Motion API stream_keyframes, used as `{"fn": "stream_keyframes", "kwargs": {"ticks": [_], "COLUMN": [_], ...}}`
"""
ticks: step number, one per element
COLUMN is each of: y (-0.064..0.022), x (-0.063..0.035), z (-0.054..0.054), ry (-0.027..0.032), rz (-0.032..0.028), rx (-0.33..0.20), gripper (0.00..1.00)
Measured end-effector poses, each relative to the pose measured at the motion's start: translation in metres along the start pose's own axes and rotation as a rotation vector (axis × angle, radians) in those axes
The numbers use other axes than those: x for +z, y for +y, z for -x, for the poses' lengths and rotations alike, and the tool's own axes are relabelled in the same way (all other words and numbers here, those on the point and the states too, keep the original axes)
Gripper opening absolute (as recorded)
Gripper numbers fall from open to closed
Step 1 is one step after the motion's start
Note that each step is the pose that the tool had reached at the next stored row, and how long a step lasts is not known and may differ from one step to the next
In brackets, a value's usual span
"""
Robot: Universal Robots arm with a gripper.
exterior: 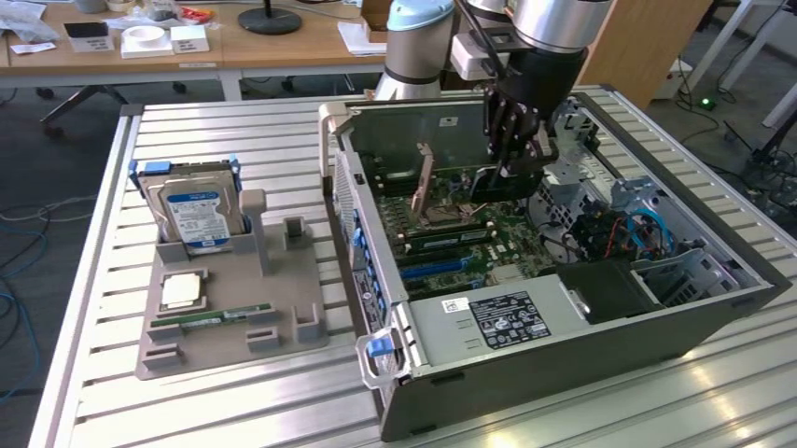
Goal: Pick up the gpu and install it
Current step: 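Insert the gpu into the slot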
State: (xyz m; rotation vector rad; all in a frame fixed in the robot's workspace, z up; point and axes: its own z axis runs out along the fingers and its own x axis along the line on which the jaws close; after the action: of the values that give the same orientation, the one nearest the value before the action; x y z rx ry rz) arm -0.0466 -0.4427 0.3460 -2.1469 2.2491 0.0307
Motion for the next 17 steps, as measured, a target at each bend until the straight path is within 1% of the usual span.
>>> {"fn": "stream_keyframes", "kwargs": {"ticks": [3, 9, 17], "y": [0.0000, 0.0001, 0.0007], "x": [0.0002, 0.0037, 0.0132], "z": [0.000, 0.000, -0.001], "ry": [-0.0001, -0.0002, -0.0002], "rz": [0.0000, -0.0006, -0.0034], "rx": [0.000, 0.000, 0.000], "gripper": [0.27, 0.27, 0.27]}}
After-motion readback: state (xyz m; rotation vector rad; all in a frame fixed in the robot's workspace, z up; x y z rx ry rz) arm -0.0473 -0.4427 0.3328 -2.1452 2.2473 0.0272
